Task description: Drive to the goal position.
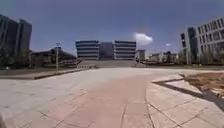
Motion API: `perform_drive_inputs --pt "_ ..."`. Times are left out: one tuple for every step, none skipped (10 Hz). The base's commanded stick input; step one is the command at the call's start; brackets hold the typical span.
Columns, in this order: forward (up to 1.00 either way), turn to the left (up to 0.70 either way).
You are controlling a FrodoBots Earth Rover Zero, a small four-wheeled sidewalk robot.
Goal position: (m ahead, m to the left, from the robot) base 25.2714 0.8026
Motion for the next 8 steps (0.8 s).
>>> perform_drive_inputs --pt "0.84 0.00" --pt "0.84 0.00" --pt "0.84 0.00" --pt "0.84 0.00" --pt "0.84 0.00" --pt "0.84 0.00" --pt "0.84 0.00" --pt "0.84 0.00"
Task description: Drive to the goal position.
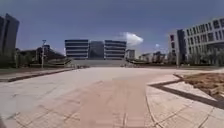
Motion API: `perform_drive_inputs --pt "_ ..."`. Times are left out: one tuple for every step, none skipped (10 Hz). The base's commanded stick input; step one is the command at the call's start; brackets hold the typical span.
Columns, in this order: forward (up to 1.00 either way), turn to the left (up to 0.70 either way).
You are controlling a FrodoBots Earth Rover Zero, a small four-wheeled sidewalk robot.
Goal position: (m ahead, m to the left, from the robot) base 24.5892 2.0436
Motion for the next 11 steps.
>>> perform_drive_inputs --pt "0.84 0.00" --pt "0.84 0.00" --pt "0.84 0.00" --pt "0.84 0.00" --pt "0.84 0.00" --pt "0.84 0.00" --pt "0.84 0.00" --pt "0.84 0.00" --pt "0.84 0.00" --pt "0.84 0.00" --pt "0.84 0.00"
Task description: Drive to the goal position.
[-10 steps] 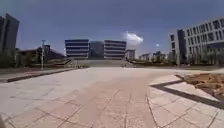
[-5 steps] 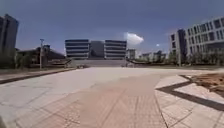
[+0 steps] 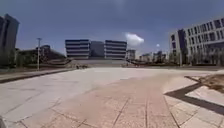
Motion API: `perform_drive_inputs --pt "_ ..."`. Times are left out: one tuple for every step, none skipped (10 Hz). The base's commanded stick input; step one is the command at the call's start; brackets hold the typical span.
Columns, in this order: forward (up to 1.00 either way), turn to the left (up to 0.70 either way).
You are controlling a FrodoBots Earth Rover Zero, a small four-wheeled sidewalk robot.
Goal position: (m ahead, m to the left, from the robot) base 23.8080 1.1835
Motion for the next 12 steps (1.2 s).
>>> perform_drive_inputs --pt "0.84 0.00" --pt "0.84 0.00" --pt "0.84 0.00" --pt "0.84 0.00" --pt "0.84 0.00" --pt "0.84 0.00" --pt "0.84 0.00" --pt "0.84 0.00" --pt "0.84 0.00" --pt "0.84 0.00" --pt "0.84 0.00" --pt "0.84 0.00"
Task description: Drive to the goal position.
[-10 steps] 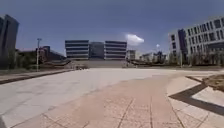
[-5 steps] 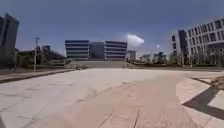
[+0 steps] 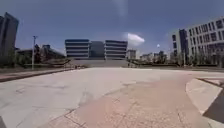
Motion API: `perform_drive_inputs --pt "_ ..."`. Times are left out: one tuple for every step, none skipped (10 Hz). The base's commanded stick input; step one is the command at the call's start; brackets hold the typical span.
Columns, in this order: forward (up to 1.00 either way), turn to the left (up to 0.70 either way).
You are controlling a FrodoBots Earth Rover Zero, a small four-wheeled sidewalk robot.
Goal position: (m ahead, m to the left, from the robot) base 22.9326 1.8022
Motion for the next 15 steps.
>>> perform_drive_inputs --pt "0.84 0.00" --pt "0.84 0.00" --pt "0.84 0.00" --pt "0.84 0.00" --pt "0.84 0.00" --pt "0.84 0.00" --pt "0.84 0.00" --pt "0.84 0.00" --pt "0.84 0.00" --pt "0.84 0.00" --pt "0.84 0.00" --pt "0.84 0.00" --pt "0.84 0.00" --pt "0.83 0.00" --pt "0.84 0.16"
